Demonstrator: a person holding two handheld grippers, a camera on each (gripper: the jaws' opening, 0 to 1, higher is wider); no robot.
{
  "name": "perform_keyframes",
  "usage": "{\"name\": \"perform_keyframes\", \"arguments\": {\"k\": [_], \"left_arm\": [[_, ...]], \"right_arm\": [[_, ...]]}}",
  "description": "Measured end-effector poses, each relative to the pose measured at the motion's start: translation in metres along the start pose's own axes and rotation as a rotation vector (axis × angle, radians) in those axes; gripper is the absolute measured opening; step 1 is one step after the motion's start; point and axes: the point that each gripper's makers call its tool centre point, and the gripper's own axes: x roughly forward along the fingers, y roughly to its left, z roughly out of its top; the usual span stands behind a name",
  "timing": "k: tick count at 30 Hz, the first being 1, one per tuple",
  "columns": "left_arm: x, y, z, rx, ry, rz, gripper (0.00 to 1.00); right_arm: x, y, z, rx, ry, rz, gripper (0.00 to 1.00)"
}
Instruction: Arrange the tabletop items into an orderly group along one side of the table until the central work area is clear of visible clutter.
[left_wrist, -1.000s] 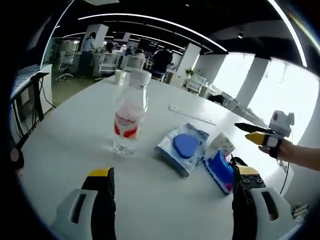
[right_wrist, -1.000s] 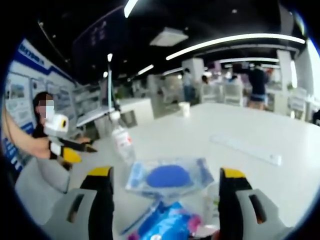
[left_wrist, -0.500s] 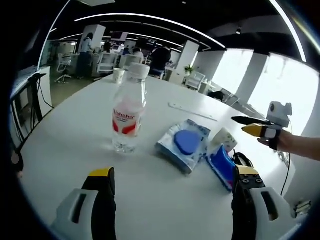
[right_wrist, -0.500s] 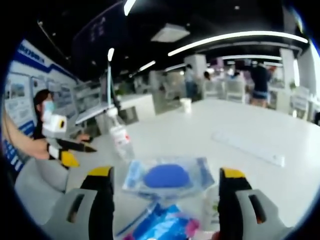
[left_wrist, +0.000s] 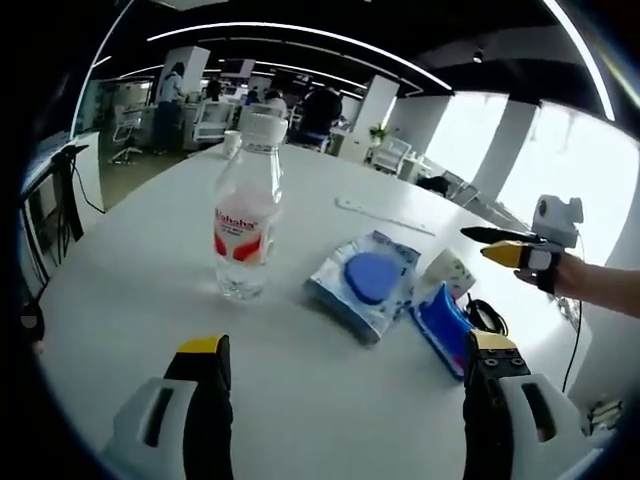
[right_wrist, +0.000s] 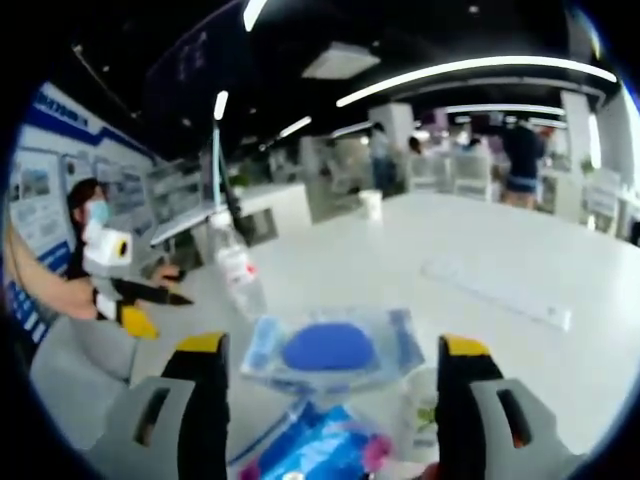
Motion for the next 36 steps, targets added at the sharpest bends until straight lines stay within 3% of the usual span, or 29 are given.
{"name": "perform_keyframes", "arguments": {"k": [8, 15, 24, 29, 34, 36], "left_arm": [[0.006, 0.005, -0.002, -0.058, 0.009, 0.019, 0.96], [0.012, 0.005, -0.007, -0.059, 0.036, 0.038, 0.95], [0.016, 0.010, -0.013, -0.118, 0.055, 0.074, 0.94], [0.023, 0.003, -0.014, -0.167, 0.066, 0.067, 0.88], [0.034, -0.004, -0.017, -0.204, 0.085, 0.065, 0.86], [0.038, -0.006, -0.020, -0.195, 0.111, 0.058, 0.84]], "right_arm": [[0.000, -0.005, -0.001, 0.001, 0.001, -0.005, 0.83], [0.006, -0.010, -0.007, -0.001, 0.029, -0.014, 0.83], [0.016, -0.008, -0.001, -0.013, 0.034, -0.005, 0.83], [0.021, -0.011, -0.007, -0.060, 0.092, 0.009, 0.81], [0.029, -0.018, -0.013, -0.050, 0.145, 0.022, 0.81], [0.031, -0.022, -0.015, -0.059, 0.170, 0.016, 0.76]]}}
